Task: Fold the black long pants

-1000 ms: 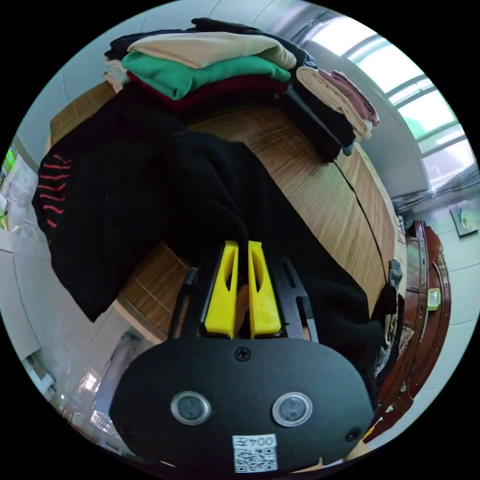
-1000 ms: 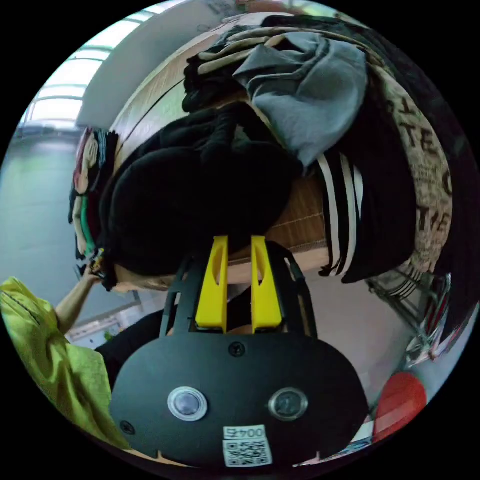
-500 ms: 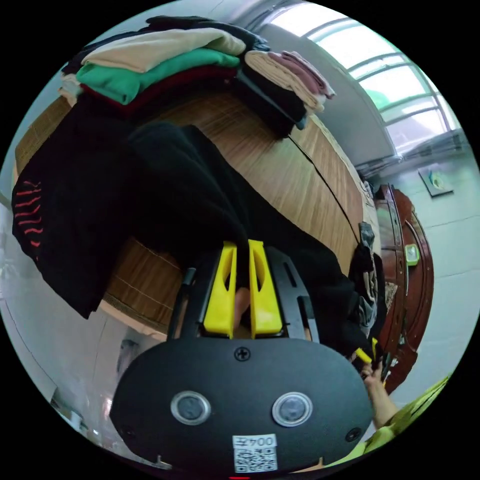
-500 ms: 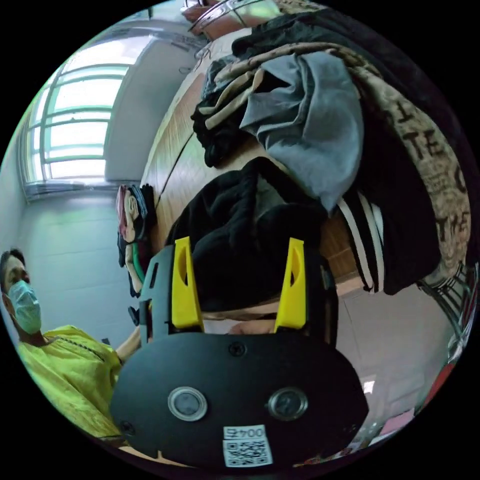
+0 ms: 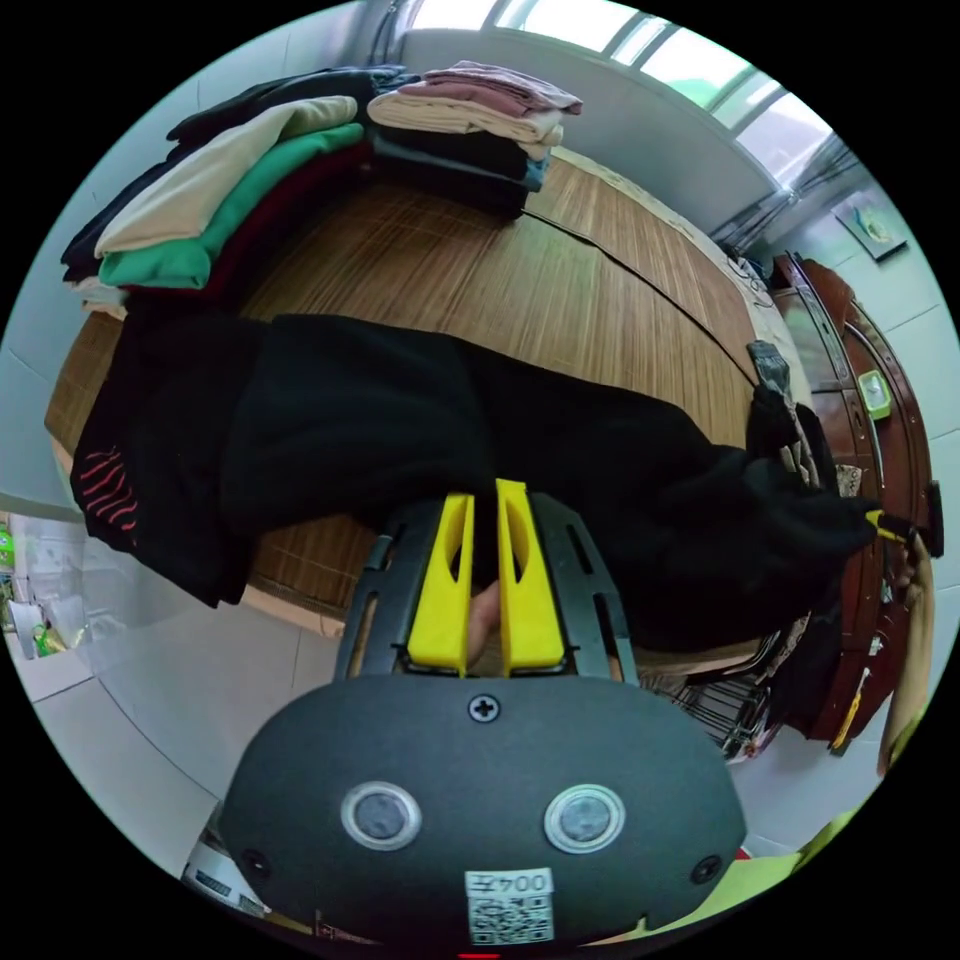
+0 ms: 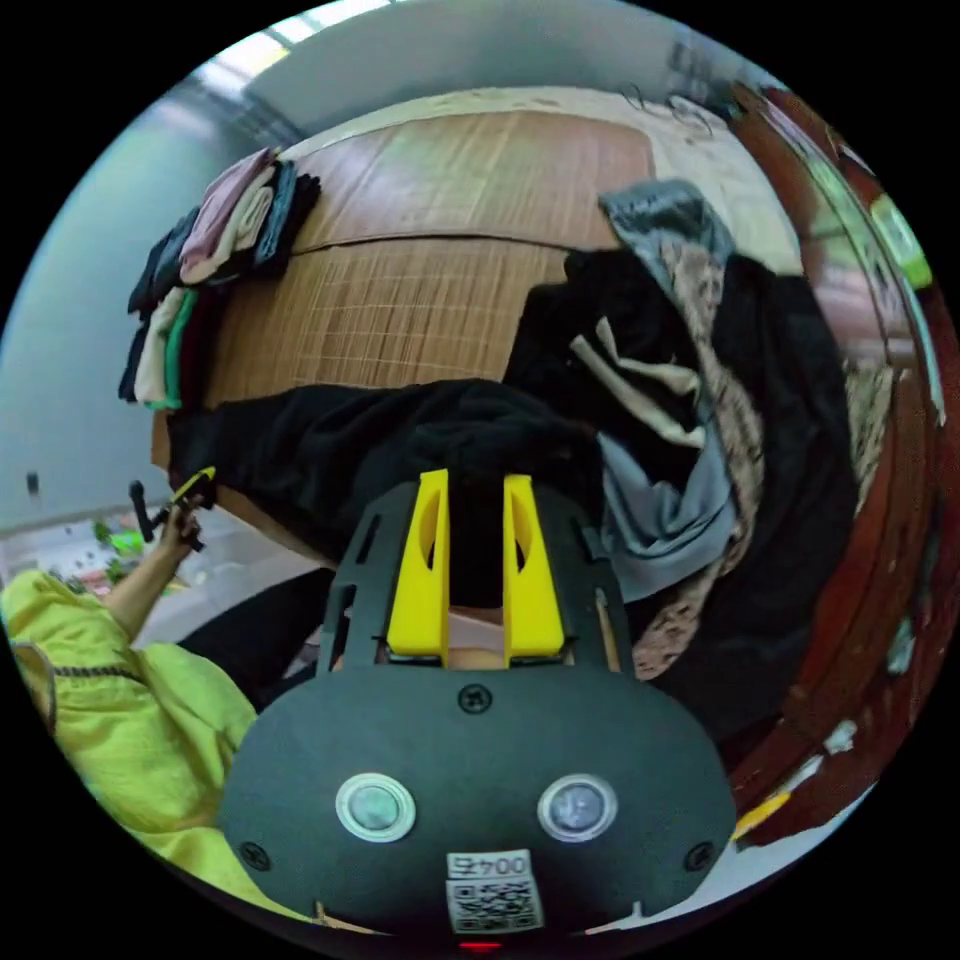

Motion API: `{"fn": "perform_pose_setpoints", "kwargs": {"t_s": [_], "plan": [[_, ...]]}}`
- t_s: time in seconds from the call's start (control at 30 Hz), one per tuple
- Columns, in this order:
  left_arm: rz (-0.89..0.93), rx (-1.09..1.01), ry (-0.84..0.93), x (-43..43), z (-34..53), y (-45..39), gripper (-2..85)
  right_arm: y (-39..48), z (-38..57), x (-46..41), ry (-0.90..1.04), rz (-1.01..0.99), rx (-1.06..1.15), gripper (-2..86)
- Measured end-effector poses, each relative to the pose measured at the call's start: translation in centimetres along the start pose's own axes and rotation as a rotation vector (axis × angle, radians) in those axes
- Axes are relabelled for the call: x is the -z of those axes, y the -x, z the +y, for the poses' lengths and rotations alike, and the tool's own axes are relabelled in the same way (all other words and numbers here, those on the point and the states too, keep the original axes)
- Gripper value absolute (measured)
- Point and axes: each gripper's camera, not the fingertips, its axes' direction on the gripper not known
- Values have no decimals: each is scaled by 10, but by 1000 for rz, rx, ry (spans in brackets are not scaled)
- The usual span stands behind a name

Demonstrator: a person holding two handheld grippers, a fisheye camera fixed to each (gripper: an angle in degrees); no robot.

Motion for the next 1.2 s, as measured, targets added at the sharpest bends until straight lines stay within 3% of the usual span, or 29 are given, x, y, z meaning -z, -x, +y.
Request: {"fn": "perform_pose_setpoints", "kwargs": {"t_s": [0.13,0.27,0.4,0.53,0.63,0.73,0.87,1.0,1.07,1.2], "plan": [[23,-107,2,-19,6,-14,46,5,4,-15,14,105,22,90],[29,-195,28,-45,14,-22,46,-36,60,-92,60,-7,-250,95],[8,-246,4,-57,22,-18,47,-12,117,-105,-213,-21,-392,74],[-123,-380,-7,-81,34,-33,49,32,114,-150,-154,28,-349,42],[-202,-487,0,-115,45,-47,56,69,89,-192,-95,184,-241,9],[-219,-543,104,-168,52,-50,69,93,60,-255,126,309,-196,-2],[-266,-562,64,-201,62,-41,71,112,49,-267,115,449,-166,-7],[-222,-553,65,-204,59,-22,56,98,71,-260,13,374,-190,-8],[-110,-451,80,-187,44,2,41,95,79,-248,-6,336,-225,-8],[47,-303,1,-147,30,39,31,98,95,-216,-189,80,-297,-8]]}}
